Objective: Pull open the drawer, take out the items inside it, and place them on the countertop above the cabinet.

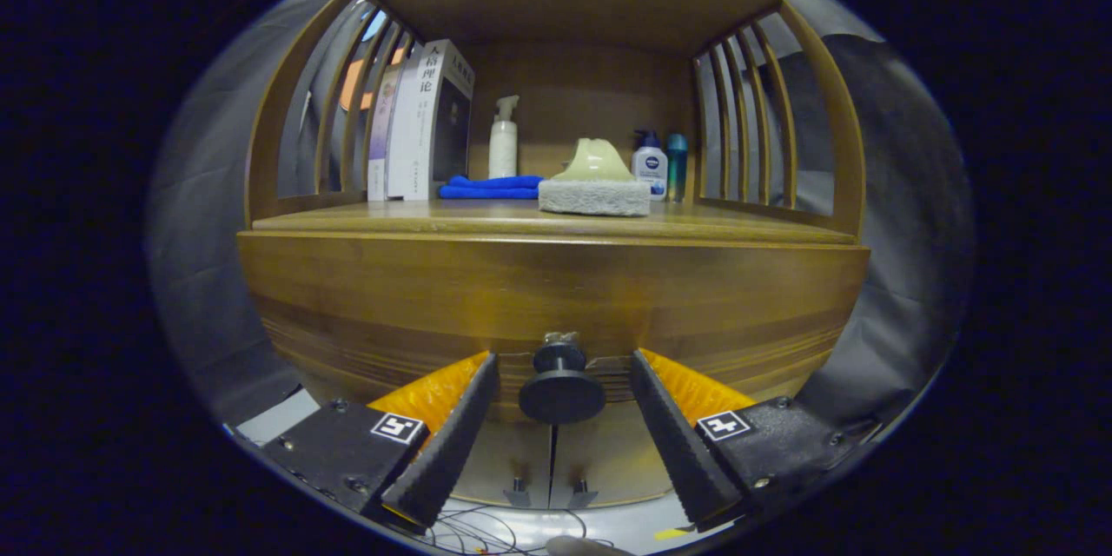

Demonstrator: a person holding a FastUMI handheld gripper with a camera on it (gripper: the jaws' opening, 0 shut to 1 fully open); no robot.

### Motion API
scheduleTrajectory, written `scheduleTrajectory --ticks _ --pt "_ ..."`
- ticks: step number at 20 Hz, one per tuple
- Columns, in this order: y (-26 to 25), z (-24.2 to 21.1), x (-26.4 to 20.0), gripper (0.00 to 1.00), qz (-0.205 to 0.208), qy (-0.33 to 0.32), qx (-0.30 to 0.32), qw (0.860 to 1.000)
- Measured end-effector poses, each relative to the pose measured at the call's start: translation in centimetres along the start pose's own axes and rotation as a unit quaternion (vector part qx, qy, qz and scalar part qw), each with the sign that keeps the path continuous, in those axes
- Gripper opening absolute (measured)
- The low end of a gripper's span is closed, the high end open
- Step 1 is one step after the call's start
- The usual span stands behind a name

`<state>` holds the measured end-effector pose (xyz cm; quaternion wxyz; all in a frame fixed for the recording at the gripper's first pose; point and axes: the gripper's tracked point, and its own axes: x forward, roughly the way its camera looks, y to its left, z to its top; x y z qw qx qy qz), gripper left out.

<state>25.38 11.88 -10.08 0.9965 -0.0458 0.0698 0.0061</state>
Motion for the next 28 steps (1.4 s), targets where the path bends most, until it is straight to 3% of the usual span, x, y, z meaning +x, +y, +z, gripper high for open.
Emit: scheduleTrajectory --ticks 10,14,19,28 --pt "-0.1 -0.2 -0.1 1.00 -0.004 0.007 -0.019 1.000" --pt "-0.4 0.4 -1.8 1.00 0.024 0.022 0.009 0.999" --pt "-3.0 3.4 -8.0 1.00 0.039 0.001 0.006 0.999" --pt "-9.6 7.7 -22.5 1.00 0.018 -0.067 0.004 0.998"
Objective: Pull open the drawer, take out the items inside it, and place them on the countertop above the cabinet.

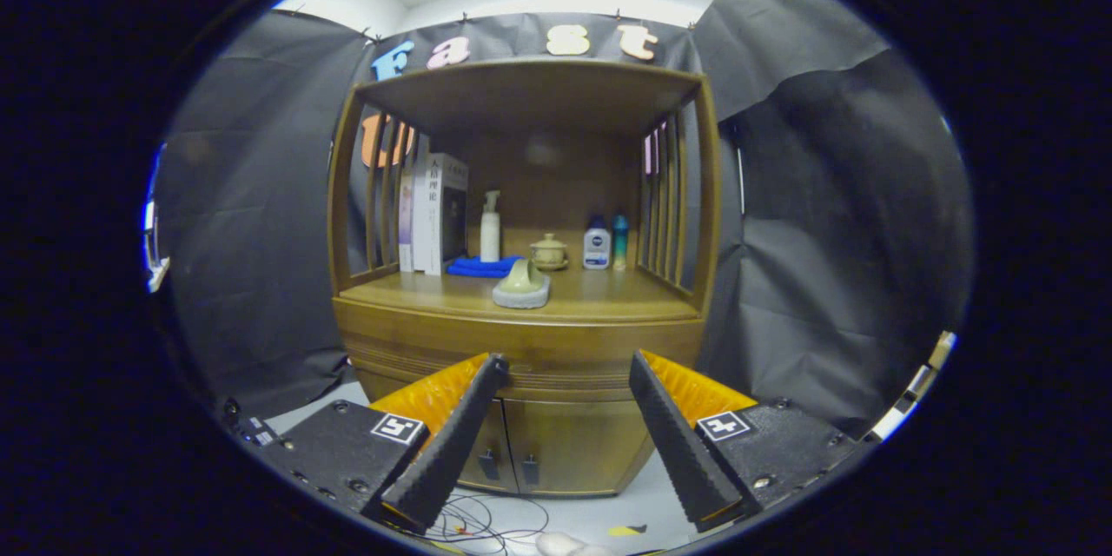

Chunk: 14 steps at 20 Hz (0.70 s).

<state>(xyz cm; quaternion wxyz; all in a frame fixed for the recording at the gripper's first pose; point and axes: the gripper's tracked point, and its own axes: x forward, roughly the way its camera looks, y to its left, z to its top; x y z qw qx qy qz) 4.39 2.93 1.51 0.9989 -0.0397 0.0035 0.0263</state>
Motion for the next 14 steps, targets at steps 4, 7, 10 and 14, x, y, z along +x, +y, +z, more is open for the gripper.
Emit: scheduleTrajectory --ticks 4,7,10,14 --pt "-2.3 0.3 -4.1 0.99 -0.008 -0.017 0.012 1.000" --pt "-3.9 -0.2 -6.0 0.99 -0.012 -0.023 0.025 0.999" --pt "-5.3 -0.6 -6.8 0.99 -0.012 -0.024 0.033 0.999" --pt "-6.4 -1.1 -7.2 0.99 -0.014 -0.021 0.045 0.999"
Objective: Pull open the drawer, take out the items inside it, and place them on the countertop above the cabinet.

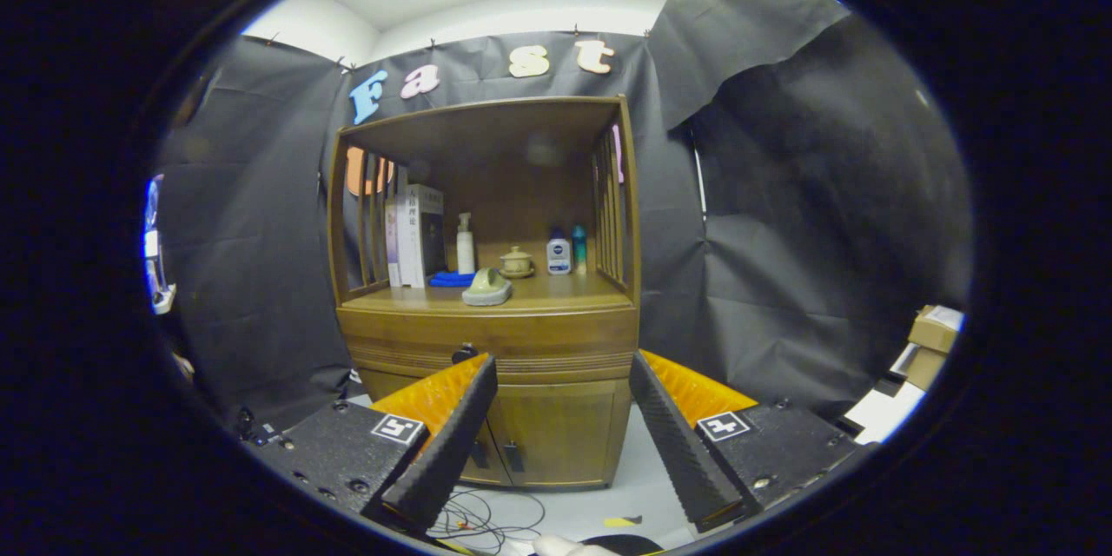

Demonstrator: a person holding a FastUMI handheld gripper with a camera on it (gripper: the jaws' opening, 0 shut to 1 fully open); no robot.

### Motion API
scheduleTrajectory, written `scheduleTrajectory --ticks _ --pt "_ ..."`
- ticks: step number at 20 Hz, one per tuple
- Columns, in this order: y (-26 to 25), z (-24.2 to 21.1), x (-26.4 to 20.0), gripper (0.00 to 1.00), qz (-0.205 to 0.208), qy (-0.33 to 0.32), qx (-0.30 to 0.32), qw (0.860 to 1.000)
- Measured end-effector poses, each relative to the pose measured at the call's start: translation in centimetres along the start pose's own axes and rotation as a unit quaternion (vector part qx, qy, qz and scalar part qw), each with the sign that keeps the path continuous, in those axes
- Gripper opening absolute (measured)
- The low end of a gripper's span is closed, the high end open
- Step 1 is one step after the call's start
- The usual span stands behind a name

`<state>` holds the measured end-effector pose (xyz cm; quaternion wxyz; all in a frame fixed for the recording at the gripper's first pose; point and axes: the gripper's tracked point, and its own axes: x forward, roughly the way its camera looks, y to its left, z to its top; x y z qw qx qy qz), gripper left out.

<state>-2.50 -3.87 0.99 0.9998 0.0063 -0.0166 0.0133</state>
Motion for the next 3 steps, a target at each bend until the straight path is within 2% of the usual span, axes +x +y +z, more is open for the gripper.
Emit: scheduleTrajectory --ticks 3 --pt "-0.40 0.09 -0.18 1.00 -0.002 -0.004 -0.004 1.000"
